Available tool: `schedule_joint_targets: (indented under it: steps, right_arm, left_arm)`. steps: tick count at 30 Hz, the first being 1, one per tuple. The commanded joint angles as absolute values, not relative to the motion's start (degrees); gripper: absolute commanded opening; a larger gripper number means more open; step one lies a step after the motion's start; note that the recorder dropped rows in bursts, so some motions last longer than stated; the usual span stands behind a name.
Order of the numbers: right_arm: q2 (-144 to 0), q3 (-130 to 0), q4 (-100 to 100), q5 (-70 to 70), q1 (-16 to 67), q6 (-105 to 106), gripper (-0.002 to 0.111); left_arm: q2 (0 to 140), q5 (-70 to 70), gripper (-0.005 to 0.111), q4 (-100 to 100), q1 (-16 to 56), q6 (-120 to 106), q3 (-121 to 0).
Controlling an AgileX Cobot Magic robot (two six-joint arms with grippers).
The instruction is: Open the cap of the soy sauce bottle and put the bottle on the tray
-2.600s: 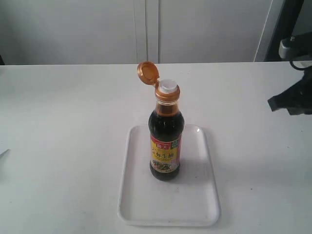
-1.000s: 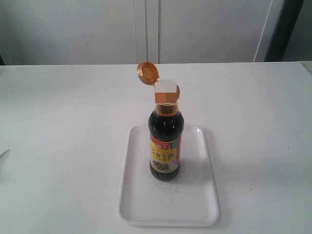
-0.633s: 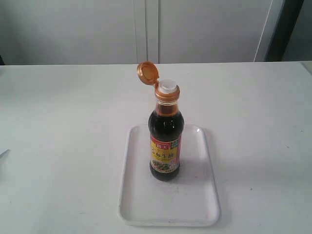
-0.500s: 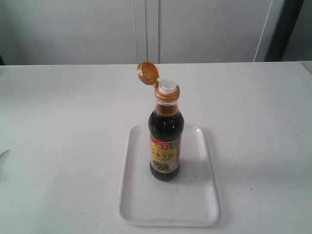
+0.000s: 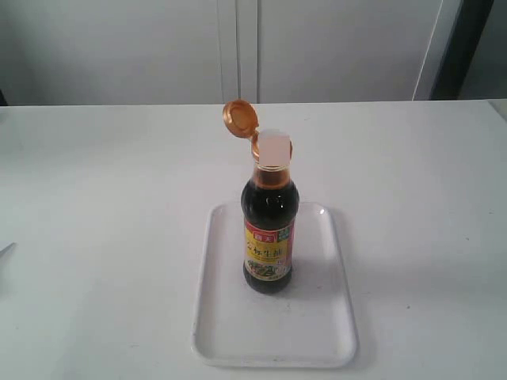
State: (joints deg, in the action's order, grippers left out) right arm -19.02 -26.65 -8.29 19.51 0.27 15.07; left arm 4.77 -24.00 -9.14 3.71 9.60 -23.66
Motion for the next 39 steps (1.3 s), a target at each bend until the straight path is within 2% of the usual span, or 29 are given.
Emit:
schedule_joint_targets:
  steps: [1,31,39]
  right_arm:
    - [-18.7,-26.2,-8.4,19.2,0.0,15.6,0.0]
    - [-18.7,-26.2,-8.4,19.2,0.0,15.6,0.0]
    - [-18.7,-26.2,-8.4,19.2,0.0,15.6,0.0]
  left_arm:
    - [4.5,-21.2,0.0,-4.3,3.5,2.3,-21.9]
    - [0.0,-14.6,0.0,0.0,1.8,2.6,-0.2]
    - [0.0,-12.9,0.0,1.8,1.4,2.6,0.0]
